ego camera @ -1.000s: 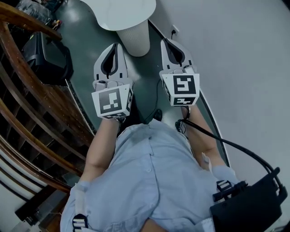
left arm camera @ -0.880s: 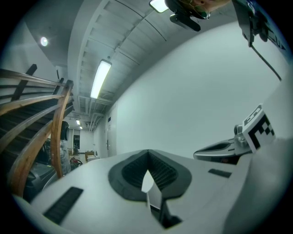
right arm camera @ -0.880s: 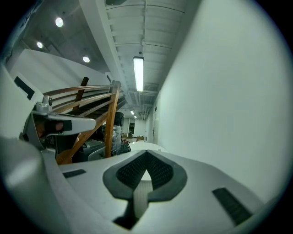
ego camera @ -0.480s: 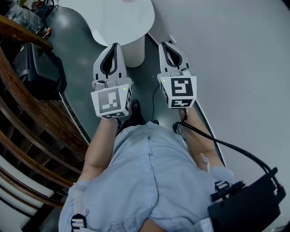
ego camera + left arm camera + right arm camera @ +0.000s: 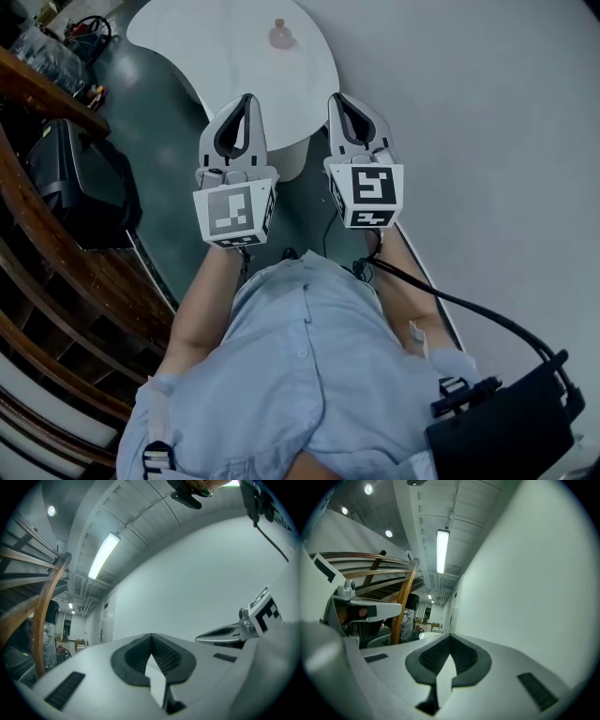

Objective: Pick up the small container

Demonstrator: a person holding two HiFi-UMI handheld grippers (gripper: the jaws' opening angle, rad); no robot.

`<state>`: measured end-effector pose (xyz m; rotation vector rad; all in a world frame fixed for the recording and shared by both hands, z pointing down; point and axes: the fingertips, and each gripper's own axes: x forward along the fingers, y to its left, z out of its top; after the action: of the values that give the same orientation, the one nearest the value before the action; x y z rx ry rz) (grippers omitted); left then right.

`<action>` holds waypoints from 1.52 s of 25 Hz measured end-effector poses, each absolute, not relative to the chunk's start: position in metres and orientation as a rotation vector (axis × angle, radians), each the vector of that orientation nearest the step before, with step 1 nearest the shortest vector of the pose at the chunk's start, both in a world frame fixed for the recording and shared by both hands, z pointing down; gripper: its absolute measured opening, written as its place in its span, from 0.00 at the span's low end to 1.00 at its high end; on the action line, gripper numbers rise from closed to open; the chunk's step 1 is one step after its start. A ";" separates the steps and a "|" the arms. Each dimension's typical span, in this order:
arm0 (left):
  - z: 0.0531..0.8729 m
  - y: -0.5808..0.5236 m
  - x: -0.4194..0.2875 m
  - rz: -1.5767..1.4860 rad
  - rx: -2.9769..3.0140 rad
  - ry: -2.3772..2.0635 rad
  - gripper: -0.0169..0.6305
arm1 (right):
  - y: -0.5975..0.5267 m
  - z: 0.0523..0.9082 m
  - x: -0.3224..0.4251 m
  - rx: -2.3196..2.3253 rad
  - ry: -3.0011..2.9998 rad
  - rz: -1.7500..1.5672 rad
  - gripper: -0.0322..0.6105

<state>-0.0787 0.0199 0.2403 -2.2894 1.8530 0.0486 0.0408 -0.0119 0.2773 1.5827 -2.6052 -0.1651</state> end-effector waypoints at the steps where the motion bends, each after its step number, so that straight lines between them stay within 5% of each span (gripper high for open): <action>1: 0.240 0.015 -0.082 0.050 -2.292 1.847 0.02 | -0.017 0.275 0.037 1.589 -2.603 -0.176 0.05; 38: 0.256 -0.202 -0.094 -0.104 -2.204 1.988 0.02 | -0.256 0.291 0.008 1.411 -2.738 -0.050 0.05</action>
<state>-0.0942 -0.2024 0.2557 -2.2043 1.9879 -0.1037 0.0085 -0.2560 0.2908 1.4114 -2.7384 -0.0500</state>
